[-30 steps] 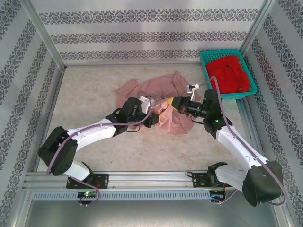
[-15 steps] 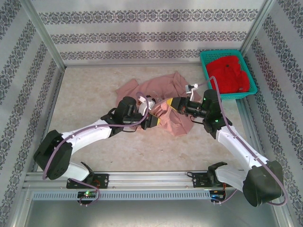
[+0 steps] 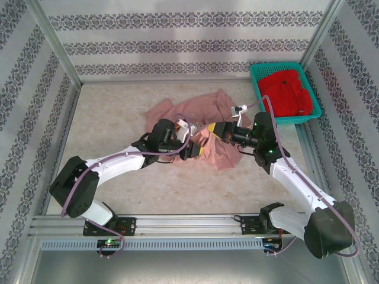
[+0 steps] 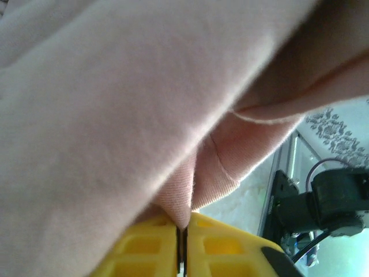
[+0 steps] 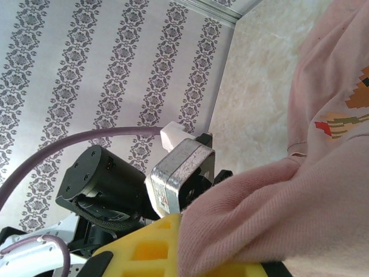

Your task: Fold the inside-out t-shirt

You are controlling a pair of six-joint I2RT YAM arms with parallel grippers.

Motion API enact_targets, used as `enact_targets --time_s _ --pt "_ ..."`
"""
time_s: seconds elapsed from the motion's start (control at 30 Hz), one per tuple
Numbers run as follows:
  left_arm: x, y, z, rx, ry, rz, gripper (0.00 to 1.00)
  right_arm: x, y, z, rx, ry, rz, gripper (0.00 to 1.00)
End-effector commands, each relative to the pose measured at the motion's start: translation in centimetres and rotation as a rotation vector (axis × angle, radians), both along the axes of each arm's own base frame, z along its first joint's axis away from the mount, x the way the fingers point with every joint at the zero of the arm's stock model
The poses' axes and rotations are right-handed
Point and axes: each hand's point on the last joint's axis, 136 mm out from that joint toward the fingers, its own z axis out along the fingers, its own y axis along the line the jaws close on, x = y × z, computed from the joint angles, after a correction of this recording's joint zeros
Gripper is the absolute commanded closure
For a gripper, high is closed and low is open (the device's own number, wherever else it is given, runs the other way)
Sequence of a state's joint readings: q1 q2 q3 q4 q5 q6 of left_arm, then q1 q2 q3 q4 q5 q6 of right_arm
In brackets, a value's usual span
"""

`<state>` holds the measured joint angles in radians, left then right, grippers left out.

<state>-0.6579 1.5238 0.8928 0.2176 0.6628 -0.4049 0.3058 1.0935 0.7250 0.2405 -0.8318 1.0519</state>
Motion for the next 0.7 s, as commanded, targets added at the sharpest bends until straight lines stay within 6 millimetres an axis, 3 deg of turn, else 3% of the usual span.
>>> enact_targets --time_s 0.0,0.07,0.17,0.3,0.37,0.53,0.67 --pt "1.1 0.1 2.7 -0.076 -0.051 0.012 1.0 -0.4 -0.3 2.0 0.014 -0.066 0.005 1.0" --pt "0.5 1.0 4.4 -0.139 -0.061 0.003 1.0 0.2 -1.8 1.3 -0.006 -0.033 -0.044 1.0" --pt "-2.0 2.2 8.0 -0.246 -0.115 -0.083 1.0 0.7 -4.1 -0.1 -0.11 0.01 -0.13 1.0" --pt "-4.4 3.7 10.5 -0.292 -0.191 -0.132 1.0 0.6 -4.4 -0.2 -0.124 0.005 -0.111 1.0" --pt "-4.4 4.6 10.6 -0.281 -0.201 -0.103 1.0 0.4 -4.0 0.6 -0.092 -0.015 -0.055 1.0" --pt "-1.8 7.9 9.6 -0.226 -0.203 0.071 1.0 -0.4 -4.7 2.7 -0.036 -0.054 -0.013 1.0" --pt "0.5 9.0 5.7 -0.058 -0.147 0.175 1.0 -1.2 -5.0 4.8 0.005 -0.099 0.003 1.0"
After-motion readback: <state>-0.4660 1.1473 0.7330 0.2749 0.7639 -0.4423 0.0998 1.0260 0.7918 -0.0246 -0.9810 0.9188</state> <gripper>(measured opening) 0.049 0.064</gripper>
